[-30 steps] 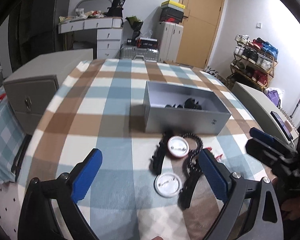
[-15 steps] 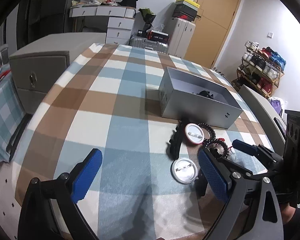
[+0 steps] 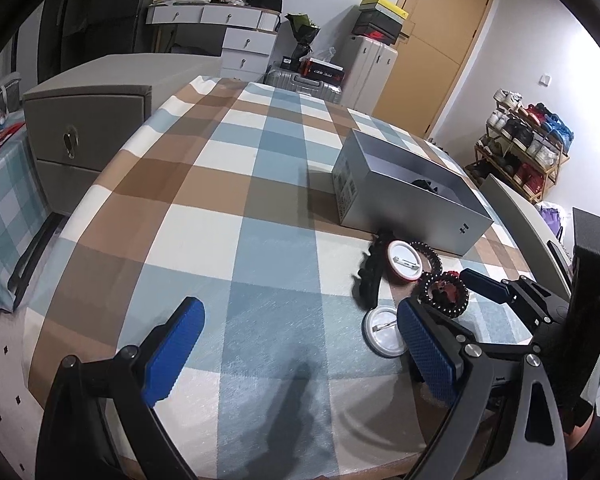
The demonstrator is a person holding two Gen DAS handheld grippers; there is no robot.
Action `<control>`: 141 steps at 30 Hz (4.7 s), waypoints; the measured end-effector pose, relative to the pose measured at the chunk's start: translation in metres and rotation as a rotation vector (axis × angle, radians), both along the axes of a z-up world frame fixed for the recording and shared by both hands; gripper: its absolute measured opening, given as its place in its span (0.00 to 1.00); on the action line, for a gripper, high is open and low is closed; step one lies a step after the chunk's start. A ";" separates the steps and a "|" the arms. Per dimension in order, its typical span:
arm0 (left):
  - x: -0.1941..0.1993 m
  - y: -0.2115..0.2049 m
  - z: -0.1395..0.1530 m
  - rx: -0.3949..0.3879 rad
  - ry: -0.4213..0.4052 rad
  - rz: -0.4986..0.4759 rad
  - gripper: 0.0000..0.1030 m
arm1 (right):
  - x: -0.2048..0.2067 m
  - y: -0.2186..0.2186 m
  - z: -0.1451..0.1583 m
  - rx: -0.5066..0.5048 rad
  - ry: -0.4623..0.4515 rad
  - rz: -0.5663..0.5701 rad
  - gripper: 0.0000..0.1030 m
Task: Organize jewelry
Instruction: 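Grasp the black bead bracelet with the right gripper while the left gripper approaches the white badge, then hold the bead bracelet in the right gripper while the left gripper grasps the red-rimmed badge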
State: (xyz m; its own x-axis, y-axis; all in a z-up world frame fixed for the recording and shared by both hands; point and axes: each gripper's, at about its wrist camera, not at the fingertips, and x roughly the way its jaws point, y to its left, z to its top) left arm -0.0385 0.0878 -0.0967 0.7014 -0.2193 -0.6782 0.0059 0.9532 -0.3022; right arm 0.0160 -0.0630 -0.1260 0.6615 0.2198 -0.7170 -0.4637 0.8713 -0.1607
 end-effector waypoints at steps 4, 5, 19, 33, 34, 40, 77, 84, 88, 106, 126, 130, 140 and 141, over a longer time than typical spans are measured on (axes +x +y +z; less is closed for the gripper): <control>-0.001 0.004 -0.002 -0.012 0.009 0.003 0.92 | -0.002 0.004 -0.001 -0.044 -0.025 -0.006 0.51; 0.000 0.005 -0.003 -0.013 0.011 0.004 0.92 | -0.002 0.003 -0.001 -0.042 -0.024 -0.007 0.51; 0.000 0.001 -0.003 -0.014 0.022 -0.006 0.92 | -0.006 -0.011 0.007 0.116 -0.004 0.020 0.43; 0.013 -0.018 -0.002 0.029 0.055 -0.060 0.92 | -0.007 -0.045 0.025 0.327 -0.037 -0.002 0.41; 0.017 -0.023 -0.001 0.039 0.057 -0.079 0.92 | -0.006 -0.048 0.025 0.333 -0.040 -0.007 0.41; 0.041 -0.055 0.002 0.108 0.054 -0.191 0.92 | -0.002 -0.066 0.028 0.370 -0.055 -0.029 0.39; 0.069 -0.097 -0.002 0.255 0.041 -0.284 0.17 | 0.011 -0.105 0.029 0.471 -0.047 -0.063 0.39; 0.065 -0.092 0.001 0.201 0.040 -0.274 0.19 | 0.008 -0.102 0.032 0.467 -0.055 -0.057 0.39; 0.059 -0.100 0.002 0.206 0.031 -0.325 0.53 | 0.007 -0.102 0.033 0.470 -0.051 -0.058 0.39; 0.059 -0.104 -0.002 0.133 0.048 -0.470 0.52 | 0.005 -0.104 0.031 0.492 -0.042 -0.061 0.39; 0.060 -0.080 -0.012 0.183 0.109 -0.400 0.50 | 0.006 -0.104 0.030 0.503 -0.034 -0.067 0.39; 0.063 -0.080 -0.011 0.201 0.108 -0.376 0.49 | 0.005 -0.100 0.031 0.496 -0.035 -0.059 0.39; 0.061 -0.099 -0.013 0.317 0.083 -0.438 0.36 | 0.003 -0.099 0.032 0.490 -0.034 -0.054 0.40; 0.060 -0.100 -0.013 0.323 0.086 -0.439 0.36 | 0.003 -0.099 0.032 0.491 -0.034 -0.054 0.40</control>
